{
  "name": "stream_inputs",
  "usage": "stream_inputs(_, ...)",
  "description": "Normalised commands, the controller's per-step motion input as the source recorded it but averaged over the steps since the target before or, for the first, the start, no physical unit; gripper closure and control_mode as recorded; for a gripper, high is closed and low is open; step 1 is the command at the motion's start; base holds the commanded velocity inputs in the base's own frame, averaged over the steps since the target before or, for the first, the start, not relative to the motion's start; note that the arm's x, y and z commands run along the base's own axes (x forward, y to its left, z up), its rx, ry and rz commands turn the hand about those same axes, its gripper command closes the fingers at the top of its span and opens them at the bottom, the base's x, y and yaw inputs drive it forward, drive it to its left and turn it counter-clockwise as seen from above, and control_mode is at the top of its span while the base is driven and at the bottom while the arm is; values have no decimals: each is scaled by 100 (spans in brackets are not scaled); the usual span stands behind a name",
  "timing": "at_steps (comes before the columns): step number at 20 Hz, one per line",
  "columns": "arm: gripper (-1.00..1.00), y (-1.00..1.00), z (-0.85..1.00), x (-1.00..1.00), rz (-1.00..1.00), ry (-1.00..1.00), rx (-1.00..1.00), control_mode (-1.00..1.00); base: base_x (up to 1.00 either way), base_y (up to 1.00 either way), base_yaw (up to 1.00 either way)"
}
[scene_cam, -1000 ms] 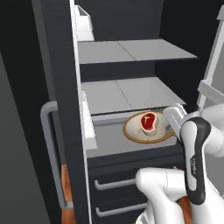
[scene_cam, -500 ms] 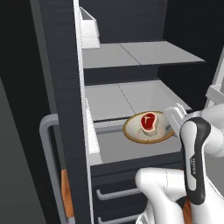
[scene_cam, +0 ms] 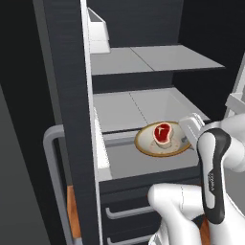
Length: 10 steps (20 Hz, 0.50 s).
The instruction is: Place one of the steaks on the plate and the other in the bowl. Then place the bowl in the fridge.
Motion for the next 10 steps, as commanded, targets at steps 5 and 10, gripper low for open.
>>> stream_inputs(5,100,0,0,2,-3,-19,5,-100,2,1,0)
stream_inputs(10,100,15,2,11,-13,-10,7,-100,0,0,0)
